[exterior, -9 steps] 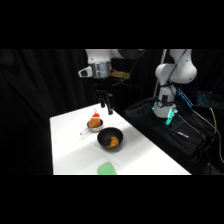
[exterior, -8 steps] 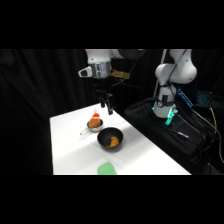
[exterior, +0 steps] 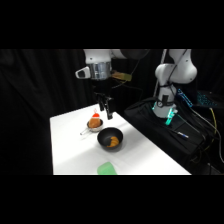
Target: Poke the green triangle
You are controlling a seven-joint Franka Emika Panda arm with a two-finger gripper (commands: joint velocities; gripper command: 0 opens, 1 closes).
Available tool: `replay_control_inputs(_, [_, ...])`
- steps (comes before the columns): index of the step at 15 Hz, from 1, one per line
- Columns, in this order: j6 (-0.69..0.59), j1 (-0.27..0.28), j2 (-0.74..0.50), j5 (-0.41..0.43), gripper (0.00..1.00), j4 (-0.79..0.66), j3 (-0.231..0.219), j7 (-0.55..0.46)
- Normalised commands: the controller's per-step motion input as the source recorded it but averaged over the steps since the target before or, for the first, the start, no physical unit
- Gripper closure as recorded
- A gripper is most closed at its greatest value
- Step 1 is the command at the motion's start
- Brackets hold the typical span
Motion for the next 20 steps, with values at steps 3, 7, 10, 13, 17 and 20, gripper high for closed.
replay_control_inputs(3, [-0.19, 0.107, 0.51, -0.172, 0.00, 0.76, 0.027, 0.33])
replay_control_inputs(7, [-0.24, 0.094, 0.50, -0.145, 0.37, 0.75, -0.031, 0.23])
replay_control_inputs(10, [-0.21, 0.101, 0.33, -0.084, 0.78, 0.46, -0.044, 0.13])
replay_control_inputs(13, [-0.05, 0.100, 0.17, -0.051, 1.00, 0.15, -0.039, 0.10])
replay_control_inputs(17, [0.16, 0.092, 0.13, -0.051, 0.97, -0.02, -0.022, 0.03])
replay_control_inputs(20, [0.24, 0.080, 0.21, -0.067, 0.97, 0.03, -0.014, -0.05])
